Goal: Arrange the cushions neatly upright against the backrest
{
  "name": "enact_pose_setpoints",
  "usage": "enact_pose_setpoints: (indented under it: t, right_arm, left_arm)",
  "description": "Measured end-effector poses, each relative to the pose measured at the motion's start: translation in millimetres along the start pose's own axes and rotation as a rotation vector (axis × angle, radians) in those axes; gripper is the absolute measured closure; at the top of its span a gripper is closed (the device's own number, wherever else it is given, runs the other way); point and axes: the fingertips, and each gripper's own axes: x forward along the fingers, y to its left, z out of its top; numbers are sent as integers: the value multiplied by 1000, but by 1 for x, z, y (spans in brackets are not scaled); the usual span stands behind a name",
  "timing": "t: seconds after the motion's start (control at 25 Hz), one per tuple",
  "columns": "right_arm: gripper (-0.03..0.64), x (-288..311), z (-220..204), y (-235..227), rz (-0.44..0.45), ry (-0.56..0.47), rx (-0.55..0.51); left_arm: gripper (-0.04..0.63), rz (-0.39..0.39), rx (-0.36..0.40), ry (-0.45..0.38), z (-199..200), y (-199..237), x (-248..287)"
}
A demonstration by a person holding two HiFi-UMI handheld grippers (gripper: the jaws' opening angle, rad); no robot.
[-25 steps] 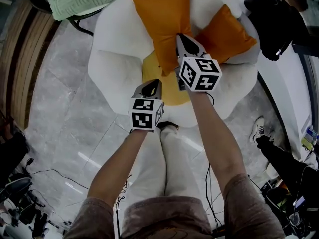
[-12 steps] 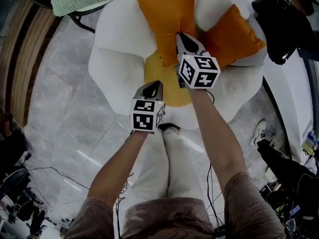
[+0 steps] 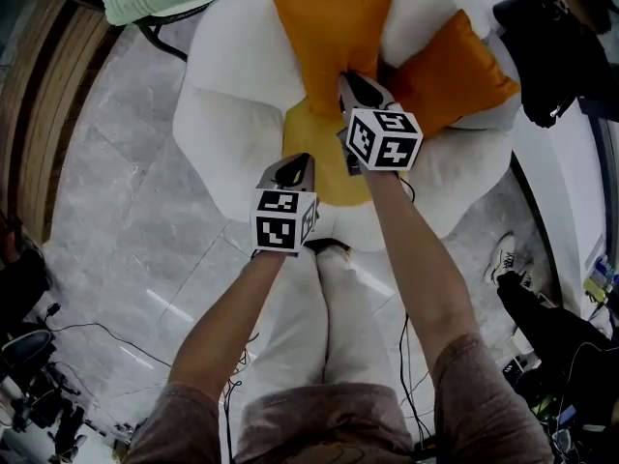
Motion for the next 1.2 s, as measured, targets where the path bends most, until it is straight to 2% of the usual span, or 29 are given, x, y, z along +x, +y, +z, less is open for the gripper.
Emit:
enact_pose_setpoints:
  t: [0.2, 0.56, 1.04, 1.2]
  right_arm:
    - [560, -6, 0, 3, 0, 17, -23]
    - [561, -43, 9, 12, -22, 42, -34]
    - [591, -137, 53, 48, -14, 60, -88]
    - [597, -180, 74, 67, 10, 63, -98]
  left_arm:
    - [589, 3, 1, 3, 3, 1, -4]
    - [589, -4, 31, 4, 25, -17, -32]
    - [589, -22, 59, -34, 72, -60, -108]
    - [589, -22, 45, -44, 90, -76, -141]
